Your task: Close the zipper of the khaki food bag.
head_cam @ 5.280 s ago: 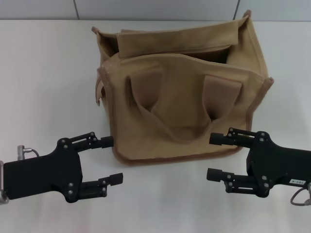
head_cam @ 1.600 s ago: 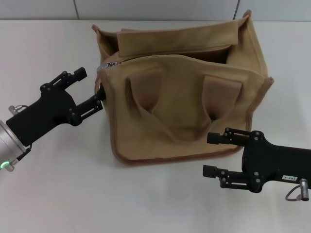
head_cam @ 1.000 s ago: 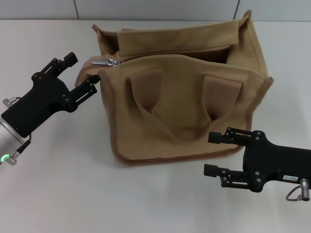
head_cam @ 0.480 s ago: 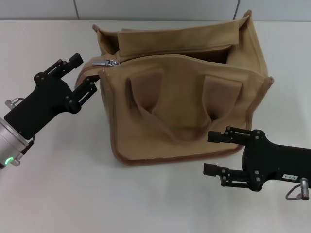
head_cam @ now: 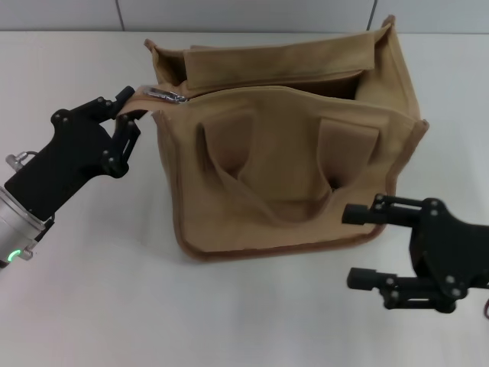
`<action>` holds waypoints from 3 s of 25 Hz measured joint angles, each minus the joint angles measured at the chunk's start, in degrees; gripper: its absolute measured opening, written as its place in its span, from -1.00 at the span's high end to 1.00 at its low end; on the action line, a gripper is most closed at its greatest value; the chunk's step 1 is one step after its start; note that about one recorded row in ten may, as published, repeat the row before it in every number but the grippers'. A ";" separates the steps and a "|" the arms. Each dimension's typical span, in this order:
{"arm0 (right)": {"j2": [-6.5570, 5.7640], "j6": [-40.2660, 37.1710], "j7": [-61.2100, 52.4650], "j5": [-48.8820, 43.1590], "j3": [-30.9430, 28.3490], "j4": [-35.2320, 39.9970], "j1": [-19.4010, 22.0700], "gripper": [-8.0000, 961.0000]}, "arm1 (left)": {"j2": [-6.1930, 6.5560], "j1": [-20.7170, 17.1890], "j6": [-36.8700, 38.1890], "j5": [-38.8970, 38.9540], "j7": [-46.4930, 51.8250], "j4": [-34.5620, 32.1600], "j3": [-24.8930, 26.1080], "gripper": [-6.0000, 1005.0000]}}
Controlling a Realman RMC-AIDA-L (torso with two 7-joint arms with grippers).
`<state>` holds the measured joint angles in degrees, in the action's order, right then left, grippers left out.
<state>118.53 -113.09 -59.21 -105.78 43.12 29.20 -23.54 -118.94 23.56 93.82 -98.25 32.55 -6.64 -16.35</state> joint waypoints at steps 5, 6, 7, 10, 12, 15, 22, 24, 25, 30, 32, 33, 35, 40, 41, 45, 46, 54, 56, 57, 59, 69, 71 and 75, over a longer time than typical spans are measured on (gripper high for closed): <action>-0.01 -3.84 -2.26 0.05 -3.58 3.75 -0.62 -0.58 | 0.00 -0.09 1.77 0.04 0.10 -0.03 1.60 0.77; 0.04 -4.11 -2.92 0.06 -4.39 4.36 -0.95 -0.58 | 0.00 -0.01 1.97 0.04 0.24 -0.04 1.74 0.85; 0.18 -4.36 -5.12 0.09 -5.82 6.03 -1.97 -0.58 | 0.04 0.19 2.04 0.04 0.43 -0.04 1.75 0.93; 0.28 -4.34 -7.77 0.11 -6.44 7.75 -3.11 -0.58 | 0.05 0.30 2.04 0.04 0.46 -0.05 1.76 0.93; 0.30 -4.17 -13.43 0.22 -7.06 10.49 -5.39 -0.58 | 0.00 0.40 1.91 0.04 0.47 -0.04 1.77 0.93; 0.25 -4.33 -18.09 1.63 -7.62 12.54 -6.71 -0.58 | -0.01 0.41 1.90 0.04 0.48 -0.05 1.77 0.93; -2.02 3.75 -45.15 6.72 -7.11 22.57 -14.18 -0.58 | -0.08 0.47 2.15 0.02 0.46 0.06 1.78 0.93; -2.55 5.19 -49.55 6.05 -6.80 24.01 -15.78 -0.58 | -0.07 0.50 2.16 0.01 0.46 0.09 1.81 0.93; -3.16 6.36 -53.71 5.28 -6.44 25.38 -17.53 -0.58 | -0.06 0.54 2.17 0.01 0.47 0.11 1.85 0.93; -7.02 8.21 -70.04 -2.63 -2.79 28.68 -28.08 -0.58 | -0.04 1.04 2.24 -0.02 0.48 0.36 2.31 0.93; -9.83 7.78 -78.59 -6.74 0.73 28.40 -35.28 -0.58 | 0.00 1.32 2.33 -0.02 0.48 0.68 2.40 0.93; -9.83 7.78 -78.59 -6.74 0.73 28.40 -35.28 -0.58 | 0.00 1.32 2.33 -0.02 0.48 0.68 2.40 0.93; -10.72 7.73 -82.17 -9.45 3.02 27.04 -39.50 -0.58 | 0.01 1.36 2.41 -0.02 0.40 0.70 2.45 0.93; -9.23 7.52 -85.22 -16.12 5.16 21.38 -46.49 -0.58 | -0.05 1.50 4.30 -0.02 0.01 0.70 2.62 0.93; -8.88 7.42 -85.34 -16.40 5.24 20.11 -47.36 -0.58 | -0.06 1.51 4.65 -0.01 -0.01 0.69 2.84 0.93; -8.56 6.75 -85.76 -16.77 5.28 16.34 -49.63 -0.58 | -0.06 1.50 4.94 -0.01 -0.03 0.66 3.21 0.93; -8.49 6.72 -85.78 -16.86 5.31 15.84 -49.85 -0.58 | -0.06 1.50 4.95 -0.01 -0.03 0.67 3.21 0.93; -7.68 9.32 -85.04 -16.94 8.78 16.30 -47.53 -0.58 | -0.06 1.53 4.59 -0.01 -0.12 0.66 3.18 0.93; -7.66 10.89 -84.88 -16.95 9.44 16.02 -46.84 -0.58 | -0.06 1.53 4.74 -0.01 -0.12 0.70 3.16 0.93; -7.61 11.89 -84.59 -16.95 9.72 15.19 -46.53 -0.58 | -0.06 1.52 4.86 -0.01 -0.12 0.88 3.14 0.93; -7.44 12.20 -84.20 -16.91 9.74 14.68 -46.45 -0.58 | -0.06 1.48 4.91 -0.01 -0.13 1.46 3.10 0.93; -6.45 14.16 -83.19 -16.60 9.19 15.27 -45.37 -0.58 | -0.06 -2.45 -2.83 -0.16 -0.16 3.69 3.76 0.93; -6.49 14.71 -83.18 -16.59 9.28 15.27 -45.39 -0.58 | -0.06 -3.32 -1.92 -0.15 -0.16 3.72 3.96 0.93; -5.68 15.28 -83.16 -16.56 9.68 14.60 -46.10 -0.58 | -0.01 -3.81 0.55 -0.12 -0.16 3.79 4.10 0.93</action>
<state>112.85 -97.81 -142.37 -122.34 52.80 43.80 -69.64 -118.95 19.75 94.38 -98.37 32.39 -2.85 -12.25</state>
